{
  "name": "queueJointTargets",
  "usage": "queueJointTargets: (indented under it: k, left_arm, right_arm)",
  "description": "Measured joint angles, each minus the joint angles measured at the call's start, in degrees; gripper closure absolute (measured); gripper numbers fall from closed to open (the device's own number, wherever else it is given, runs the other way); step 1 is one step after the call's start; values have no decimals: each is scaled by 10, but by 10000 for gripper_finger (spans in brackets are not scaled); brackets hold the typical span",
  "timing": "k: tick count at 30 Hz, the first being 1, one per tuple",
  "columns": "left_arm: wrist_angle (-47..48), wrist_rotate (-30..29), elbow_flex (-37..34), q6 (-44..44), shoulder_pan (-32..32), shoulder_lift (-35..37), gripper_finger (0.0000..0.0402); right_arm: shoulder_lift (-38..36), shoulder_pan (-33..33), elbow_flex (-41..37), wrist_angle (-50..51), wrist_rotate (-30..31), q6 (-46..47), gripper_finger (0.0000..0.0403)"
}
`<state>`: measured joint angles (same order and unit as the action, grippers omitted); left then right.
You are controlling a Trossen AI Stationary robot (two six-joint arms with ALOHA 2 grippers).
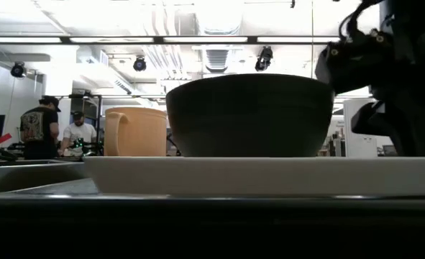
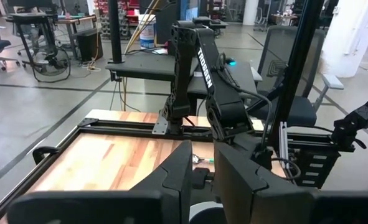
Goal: Set up tray
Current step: Adjust the white plate on the black serving tray, then put the gray napkin on the black serving tray to the right side of the white plate
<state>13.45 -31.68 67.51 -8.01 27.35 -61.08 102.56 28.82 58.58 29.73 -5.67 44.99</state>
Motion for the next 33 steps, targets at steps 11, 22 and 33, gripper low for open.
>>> queueJointTargets:
  k: [11, 22, 33]
  left_arm:
    - [-4, 0, 0, 10, 0, 0, 352]
    - [102, -122, 0, 51, -1, 11, 352]
    - [522, -148, -2, -228, -53, 76, 352]
  right_arm:
    - [20, -18, 40, 0, -5, -49, 335]
    - [-52, -18, 40, 186, 58, 0, 335]
    - [-264, -29, 59, 211, 160, 115, 335]
